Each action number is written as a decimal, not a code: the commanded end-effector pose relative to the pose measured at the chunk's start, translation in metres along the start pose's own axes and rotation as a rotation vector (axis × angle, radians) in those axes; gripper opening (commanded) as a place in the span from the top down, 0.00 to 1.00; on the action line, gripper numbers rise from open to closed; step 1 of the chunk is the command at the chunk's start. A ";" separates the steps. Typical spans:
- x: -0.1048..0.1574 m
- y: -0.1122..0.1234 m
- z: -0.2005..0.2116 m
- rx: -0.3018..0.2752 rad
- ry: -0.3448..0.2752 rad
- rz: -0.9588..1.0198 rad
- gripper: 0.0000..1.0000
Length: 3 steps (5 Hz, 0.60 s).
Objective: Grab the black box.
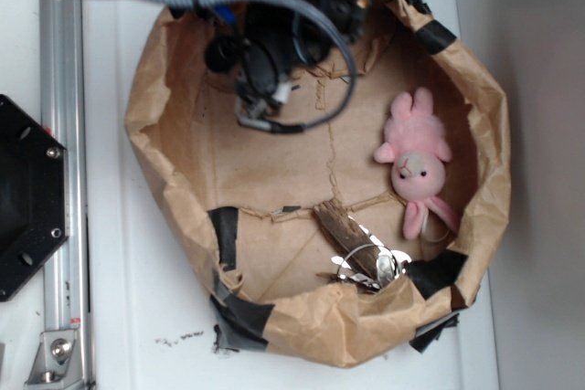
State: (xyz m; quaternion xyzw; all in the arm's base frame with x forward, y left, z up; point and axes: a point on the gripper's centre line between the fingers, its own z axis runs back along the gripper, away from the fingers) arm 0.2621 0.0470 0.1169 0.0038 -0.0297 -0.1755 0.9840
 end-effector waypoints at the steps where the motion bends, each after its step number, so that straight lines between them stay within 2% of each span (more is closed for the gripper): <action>1: 0.021 -0.043 0.027 0.001 -0.053 0.165 1.00; 3: 0.006 -0.035 0.030 -0.018 -0.062 0.209 1.00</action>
